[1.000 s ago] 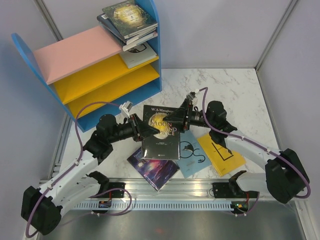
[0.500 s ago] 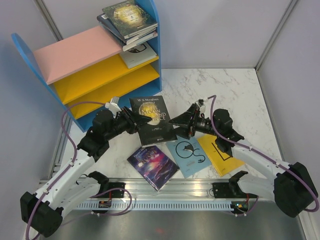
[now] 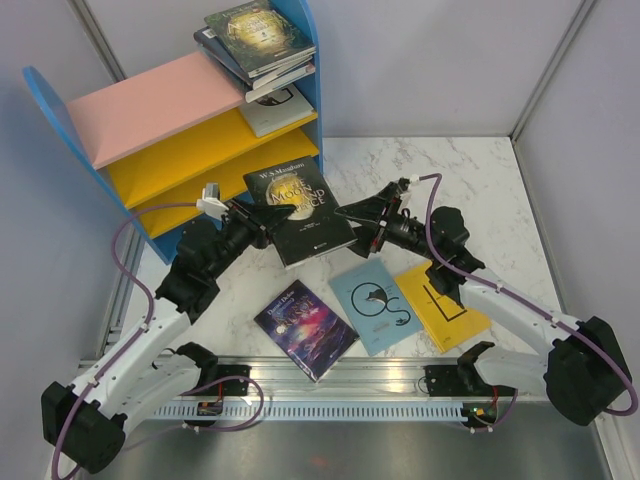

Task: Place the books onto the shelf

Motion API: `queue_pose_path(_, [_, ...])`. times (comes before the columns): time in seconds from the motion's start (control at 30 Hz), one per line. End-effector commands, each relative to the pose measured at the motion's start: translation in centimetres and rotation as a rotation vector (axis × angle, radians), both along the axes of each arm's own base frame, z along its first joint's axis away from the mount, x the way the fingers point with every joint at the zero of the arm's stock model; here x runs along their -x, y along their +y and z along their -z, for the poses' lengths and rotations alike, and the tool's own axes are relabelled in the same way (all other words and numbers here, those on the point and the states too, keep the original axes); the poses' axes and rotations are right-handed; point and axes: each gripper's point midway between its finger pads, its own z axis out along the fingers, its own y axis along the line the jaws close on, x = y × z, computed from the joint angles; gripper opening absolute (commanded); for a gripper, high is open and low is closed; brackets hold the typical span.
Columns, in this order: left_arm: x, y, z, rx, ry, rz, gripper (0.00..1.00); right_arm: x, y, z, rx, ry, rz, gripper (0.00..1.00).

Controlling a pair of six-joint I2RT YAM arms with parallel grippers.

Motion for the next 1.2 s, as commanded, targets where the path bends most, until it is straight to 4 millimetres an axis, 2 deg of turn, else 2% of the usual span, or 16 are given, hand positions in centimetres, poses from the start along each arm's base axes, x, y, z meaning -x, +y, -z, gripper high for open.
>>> queue_pose_path(0.0, [-1.8, 1.4, -3.5, 0.086, -0.112, -0.119, 0.02, 1.6, 0.4, -6.1, -0.120, -0.128, -0.042, 0.91])
queue_pose_path(0.2, [-2.2, 1.7, -3.4, 0.073, -0.120, -0.142, 0.02, 1.7, 0.3, -6.6, -0.155, -0.118, -0.020, 0.90])
queue_pose_path(0.37, [-2.3, 1.5, -2.4, 0.047, -0.113, -0.138, 0.02, 1.2, 0.0, -8.6, -0.197, -0.137, 0.017, 0.85])
queue_pose_path(0.5, [-2.1, 1.5, -1.4, 0.038, -0.097, -0.134, 0.02, 0.6, 0.4, -9.9, -0.220, -0.155, 0.029, 0.69])
queue_pose_path(0.53, [-2.1, 1.5, -1.3, 0.037, -0.094, -0.137, 0.02, 0.5, 0.5, -9.9, -0.219, -0.153, 0.030, 0.58])
queue_pose_path(0.6, [-2.1, 1.5, -0.8, 0.035, -0.082, -0.138, 0.02, 0.2, 0.8, -10.4, -0.227, -0.161, 0.040, 0.45])
queue_pose_path(0.7, [-1.9, 1.2, -0.4, 0.035, -0.066, -0.130, 0.04, -0.2, 1.2, -10.9, -0.229, -0.173, 0.057, 0.36])
queue_pose_path(0.73, [-1.9, 1.1, -0.3, 0.035, -0.063, -0.126, 0.08, -0.2, 1.3, -11.1, -0.227, -0.176, 0.058, 0.29])
queue_pose_path(0.87, [-1.9, 0.7, -0.1, 0.043, -0.044, -0.116, 0.11, -1.1, 2.1, -11.1, -0.179, -0.193, 0.080, 0.08])
queue_pose_path(0.9, [-1.8, 0.6, -0.1, 0.043, -0.041, -0.104, 0.14, -1.3, 2.1, -11.1, -0.172, -0.195, 0.090, 0.00])
queue_pose_path(0.97, [-1.6, 0.3, -0.1, 0.040, -0.039, -0.087, 0.20, -1.8, 2.2, -11.0, -0.162, -0.189, 0.105, 0.00])
queue_pose_path(1.0, [-1.5, 0.2, 0.0, 0.036, -0.036, -0.077, 0.32, -1.9, 2.2, -11.1, -0.162, -0.188, 0.111, 0.00])
queue_pose_path(1.07, [-1.3, 0.0, -0.1, 0.019, -0.027, -0.061, 0.43, -2.3, 2.2, -11.1, -0.160, -0.187, 0.118, 0.00])
queue_pose_path(1.1, [-1.1, -0.1, 0.8, -0.018, 0.012, -0.047, 0.55, -2.4, 2.3, -11.1, -0.159, -0.185, 0.116, 0.00])
queue_pose_path(1.17, [-0.7, -0.2, 0.3, -0.069, 0.006, -0.017, 0.64, -2.6, 2.4, -11.2, -0.162, -0.185, 0.115, 0.00])
